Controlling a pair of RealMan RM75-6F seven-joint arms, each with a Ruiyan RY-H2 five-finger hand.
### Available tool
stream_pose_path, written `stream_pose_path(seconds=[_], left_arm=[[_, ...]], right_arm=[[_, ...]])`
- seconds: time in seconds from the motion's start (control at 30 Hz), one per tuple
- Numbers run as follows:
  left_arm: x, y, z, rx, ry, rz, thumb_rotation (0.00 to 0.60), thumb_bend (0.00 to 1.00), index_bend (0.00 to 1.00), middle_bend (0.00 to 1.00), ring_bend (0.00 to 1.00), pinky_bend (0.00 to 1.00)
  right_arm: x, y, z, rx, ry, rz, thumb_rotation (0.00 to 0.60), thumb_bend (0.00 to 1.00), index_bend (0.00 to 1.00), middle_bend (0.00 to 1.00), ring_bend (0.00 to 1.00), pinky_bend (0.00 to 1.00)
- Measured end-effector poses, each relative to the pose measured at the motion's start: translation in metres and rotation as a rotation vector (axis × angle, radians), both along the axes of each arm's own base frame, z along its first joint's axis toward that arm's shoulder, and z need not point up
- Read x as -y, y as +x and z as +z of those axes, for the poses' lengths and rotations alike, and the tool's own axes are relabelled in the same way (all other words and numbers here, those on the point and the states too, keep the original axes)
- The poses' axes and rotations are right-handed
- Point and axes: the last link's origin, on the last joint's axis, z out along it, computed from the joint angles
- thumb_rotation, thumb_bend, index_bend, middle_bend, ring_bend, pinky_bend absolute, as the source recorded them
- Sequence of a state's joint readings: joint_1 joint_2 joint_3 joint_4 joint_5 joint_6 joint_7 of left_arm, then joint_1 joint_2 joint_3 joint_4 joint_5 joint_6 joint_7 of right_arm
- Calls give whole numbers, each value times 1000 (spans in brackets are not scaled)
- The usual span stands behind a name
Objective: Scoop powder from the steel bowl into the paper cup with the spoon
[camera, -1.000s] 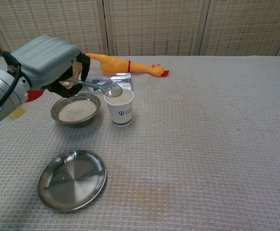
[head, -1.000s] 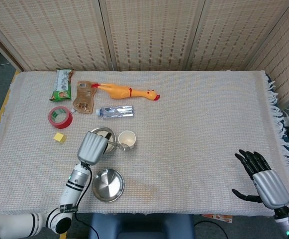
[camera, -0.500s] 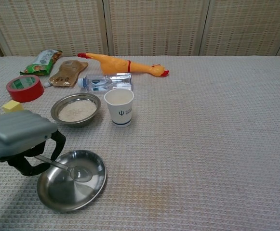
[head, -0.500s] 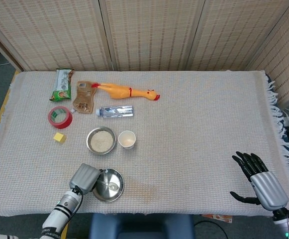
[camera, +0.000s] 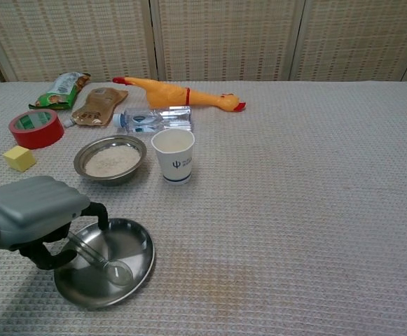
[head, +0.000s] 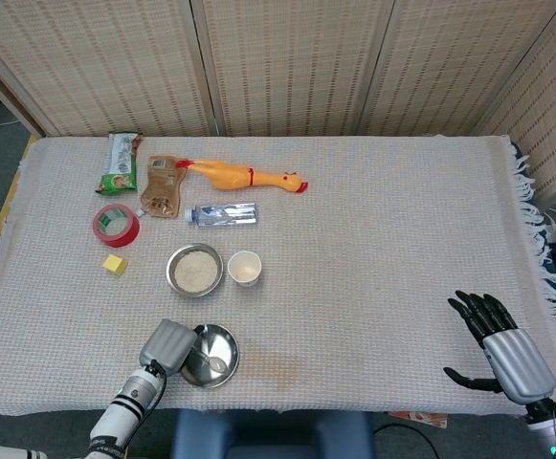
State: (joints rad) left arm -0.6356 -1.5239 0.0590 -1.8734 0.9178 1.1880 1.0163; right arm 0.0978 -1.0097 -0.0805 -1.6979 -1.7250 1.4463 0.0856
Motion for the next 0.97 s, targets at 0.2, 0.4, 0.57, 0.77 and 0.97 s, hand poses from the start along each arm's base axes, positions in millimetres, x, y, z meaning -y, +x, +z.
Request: stream_pose_path(seconds=[0.2,0.4,0.57,0.77,0.97], left_arm=[[-1,1,13,42,24,9,600,397,146,994,994,1000],[2,-10,49,179,114,50,600,400,75,381,337,541],[11,-37,85,400,210,138,600,386,0,43,2,145],[26,-93,129,686,375,223,600,375,0,0,0,103],[48,-135,167,718,407,181,600,375,0,0,0,88]], right_arm=[[0,0,0,-2,-6,0,450,114,0,0,0,0],[1,-3,4,-17,-35,-13,450,114,0,0,0,0],[4,-5,3,-60,-62,-28,452,114,0,0,0,0],[10,-4,-5,-83,-108,-1,450,114,0,0,0,0],[10,-4,-14,-115,-109,6,450,114,0,0,0,0]])
